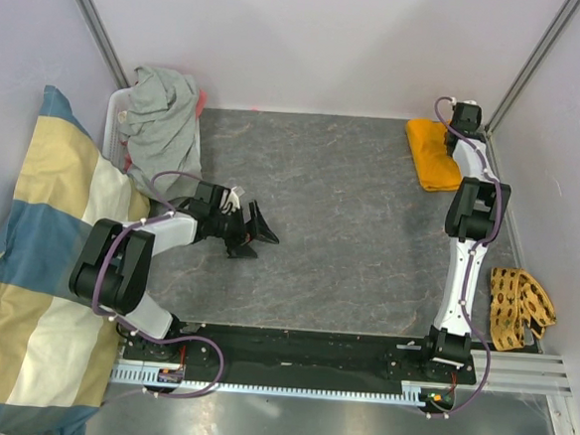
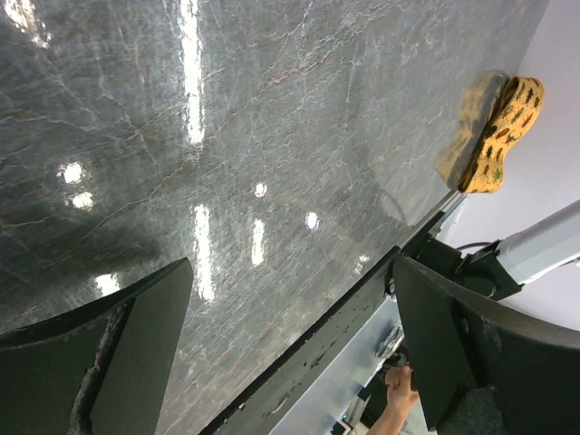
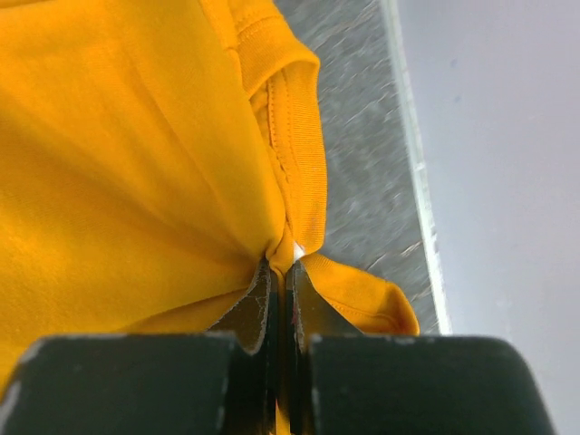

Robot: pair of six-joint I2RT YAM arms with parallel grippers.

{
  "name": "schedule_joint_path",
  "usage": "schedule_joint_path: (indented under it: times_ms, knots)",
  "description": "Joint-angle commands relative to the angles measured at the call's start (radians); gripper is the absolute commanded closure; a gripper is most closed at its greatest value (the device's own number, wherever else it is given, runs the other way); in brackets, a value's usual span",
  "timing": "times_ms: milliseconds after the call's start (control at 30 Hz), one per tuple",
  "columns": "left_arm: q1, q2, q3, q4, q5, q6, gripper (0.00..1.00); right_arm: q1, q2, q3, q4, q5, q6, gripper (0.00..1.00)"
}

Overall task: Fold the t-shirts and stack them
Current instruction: Neatly place the folded tshirt to the corner

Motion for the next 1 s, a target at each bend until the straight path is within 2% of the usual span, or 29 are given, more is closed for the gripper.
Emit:
schedule_joint_path:
  times_ms: [0,233,667,700,733,767,800,833,867,900,967]
  knots:
    - [0.003,0.020,0.038,-0.025,0.028,0.049,0.01,-0.033,0.061,0.053,0.035,0.048,-0.050,1.00]
    - [0.009,0.048,0.052,-0.032,0.021,0.057,0.01,-0.062,0.079,0.050,0.086,0.103,-0.056,1.00]
    - [0.007,0.080,0.055,-0.020,0.031,0.057,0.01,-0.102,0.070,0.018,0.093,0.102,-0.027,1.00]
    - [0.009,0.082,0.057,-0.018,0.031,0.057,0.01,-0.102,0.067,0.018,0.093,0.103,-0.025,0.97]
    - [0.009,0.080,0.055,-0.020,0.031,0.057,0.01,-0.102,0.064,0.014,0.093,0.100,-0.015,0.91]
    - [0.007,0.079,0.055,-0.018,0.029,0.057,0.01,-0.102,0.058,-0.002,0.095,0.076,-0.008,0.80]
    - [0.009,0.079,0.057,-0.018,0.031,0.057,0.01,-0.102,0.039,-0.011,0.098,0.056,0.001,0.46]
    - [0.007,0.080,0.057,-0.015,0.028,0.057,0.01,-0.102,0.028,-0.022,0.101,0.035,0.018,0.27]
    - [0.009,0.080,0.055,-0.012,0.029,0.055,0.01,-0.102,0.018,-0.044,0.110,-0.010,0.031,0.13]
    - [0.009,0.082,0.057,-0.012,0.031,0.054,0.01,-0.101,-0.005,-0.057,0.116,-0.027,0.042,0.02]
    - [0.009,0.080,0.052,-0.008,0.032,0.051,0.01,-0.102,-0.047,-0.087,0.132,-0.080,0.082,0.02]
